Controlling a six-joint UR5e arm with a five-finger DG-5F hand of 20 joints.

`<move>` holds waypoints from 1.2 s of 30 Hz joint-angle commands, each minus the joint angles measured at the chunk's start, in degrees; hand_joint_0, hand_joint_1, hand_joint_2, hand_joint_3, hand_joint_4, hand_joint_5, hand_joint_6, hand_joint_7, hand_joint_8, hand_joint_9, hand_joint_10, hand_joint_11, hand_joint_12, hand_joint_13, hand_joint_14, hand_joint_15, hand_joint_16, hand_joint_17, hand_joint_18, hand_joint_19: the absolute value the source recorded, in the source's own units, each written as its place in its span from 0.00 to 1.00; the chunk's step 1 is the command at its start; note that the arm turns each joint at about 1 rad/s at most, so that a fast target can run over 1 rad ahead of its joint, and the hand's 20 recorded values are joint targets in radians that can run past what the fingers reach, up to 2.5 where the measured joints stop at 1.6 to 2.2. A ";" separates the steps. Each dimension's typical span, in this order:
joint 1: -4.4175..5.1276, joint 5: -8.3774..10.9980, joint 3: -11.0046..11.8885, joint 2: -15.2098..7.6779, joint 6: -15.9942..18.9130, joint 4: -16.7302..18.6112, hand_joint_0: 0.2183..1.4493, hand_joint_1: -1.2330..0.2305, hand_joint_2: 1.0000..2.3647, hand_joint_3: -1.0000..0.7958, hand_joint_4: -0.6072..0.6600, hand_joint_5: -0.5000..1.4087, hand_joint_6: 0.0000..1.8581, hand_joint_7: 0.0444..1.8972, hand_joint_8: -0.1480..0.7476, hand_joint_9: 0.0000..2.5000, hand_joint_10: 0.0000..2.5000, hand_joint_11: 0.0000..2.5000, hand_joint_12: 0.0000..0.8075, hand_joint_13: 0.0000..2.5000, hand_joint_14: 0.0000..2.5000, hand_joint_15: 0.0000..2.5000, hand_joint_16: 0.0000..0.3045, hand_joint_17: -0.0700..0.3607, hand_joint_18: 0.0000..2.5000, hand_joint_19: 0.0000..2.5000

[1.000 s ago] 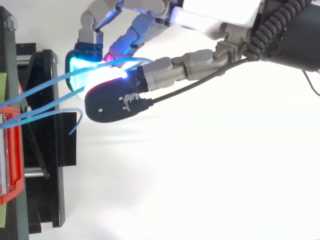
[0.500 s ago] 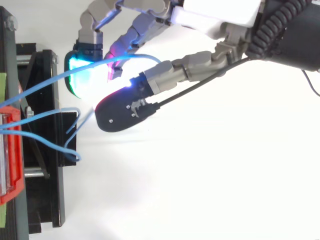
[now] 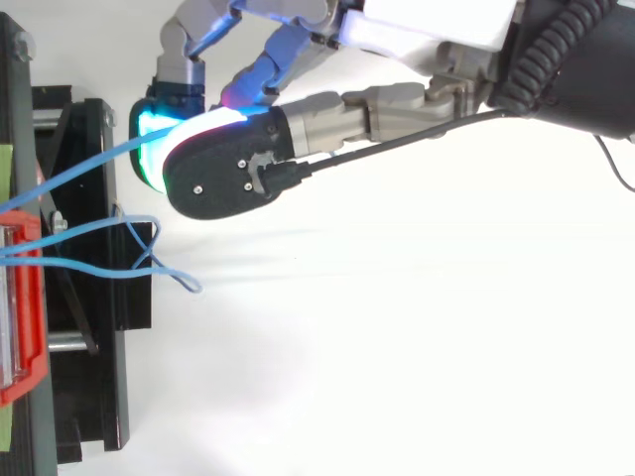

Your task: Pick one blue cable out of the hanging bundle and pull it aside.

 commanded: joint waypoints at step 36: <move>-0.17 1.82 -5.51 -0.02 9.20 2.99 0.27 0.45 0.01 0.32 0.50 0.19 0.49 0.43 0.44 0.40 0.01 0.22 0.34 0.33 0.01 0.19 0.13 0.37 0.25 0.17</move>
